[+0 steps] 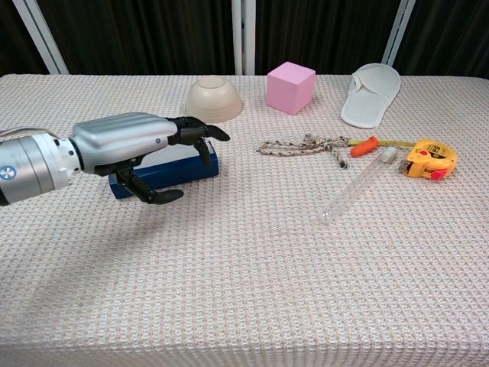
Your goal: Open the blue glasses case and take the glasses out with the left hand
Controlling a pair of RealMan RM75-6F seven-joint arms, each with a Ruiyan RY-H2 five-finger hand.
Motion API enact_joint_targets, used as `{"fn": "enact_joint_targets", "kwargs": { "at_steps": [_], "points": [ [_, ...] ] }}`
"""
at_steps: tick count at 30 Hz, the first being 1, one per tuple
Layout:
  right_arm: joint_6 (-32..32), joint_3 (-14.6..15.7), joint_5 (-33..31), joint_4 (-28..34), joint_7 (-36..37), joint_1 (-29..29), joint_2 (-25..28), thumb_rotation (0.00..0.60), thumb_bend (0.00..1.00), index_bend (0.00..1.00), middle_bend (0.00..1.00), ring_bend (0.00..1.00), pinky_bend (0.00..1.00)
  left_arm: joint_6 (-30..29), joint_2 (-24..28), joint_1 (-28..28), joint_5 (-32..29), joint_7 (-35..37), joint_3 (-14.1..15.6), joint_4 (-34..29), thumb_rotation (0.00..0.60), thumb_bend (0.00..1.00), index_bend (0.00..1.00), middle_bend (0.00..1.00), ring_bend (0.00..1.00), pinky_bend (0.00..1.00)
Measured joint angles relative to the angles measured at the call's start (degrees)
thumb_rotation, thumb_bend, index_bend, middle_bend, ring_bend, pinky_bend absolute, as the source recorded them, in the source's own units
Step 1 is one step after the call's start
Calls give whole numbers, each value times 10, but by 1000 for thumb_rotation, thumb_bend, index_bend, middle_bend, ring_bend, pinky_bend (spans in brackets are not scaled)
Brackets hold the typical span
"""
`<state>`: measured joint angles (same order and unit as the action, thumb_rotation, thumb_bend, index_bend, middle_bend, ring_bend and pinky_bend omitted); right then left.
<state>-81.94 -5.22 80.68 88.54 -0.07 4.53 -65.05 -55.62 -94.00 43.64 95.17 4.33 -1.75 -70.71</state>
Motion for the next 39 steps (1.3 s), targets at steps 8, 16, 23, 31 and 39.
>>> {"fn": "enact_joint_targets", "kwargs": {
  "at_steps": [8, 16, 23, 31, 39],
  "points": [
    [2, 0, -2, -11, 11, -1, -1, 600, 434, 0, 0, 0, 2, 16, -20, 18, -19, -39, -8, 32, 600, 360, 73, 279, 0, 126],
    [-1, -1, 0, -11, 12, -2, -2, 600, 433, 0, 0, 0, 3, 53, -19, 21, -88, -56, -31, 27, 600, 360, 59, 244, 0, 81],
    [0, -2, -1, -12, 12, -1, -3, 600, 430, 0, 0, 0, 2, 105, 2, 26, -214, -86, -76, -7, 600, 355, 57, 240, 0, 76],
    [-1, -3, -1, -9, 7, 0, -5, 600, 430, 0, 0, 0, 2, 133, 21, 38, -314, -145, -103, -13, 600, 353, 57, 245, 0, 70],
    [-1, -4, -1, -9, 7, 0, -4, 600, 404, 0, 0, 0, 2, 135, 35, 49, -405, -216, -108, -9, 600, 352, 54, 253, 0, 38]
  ]
}}
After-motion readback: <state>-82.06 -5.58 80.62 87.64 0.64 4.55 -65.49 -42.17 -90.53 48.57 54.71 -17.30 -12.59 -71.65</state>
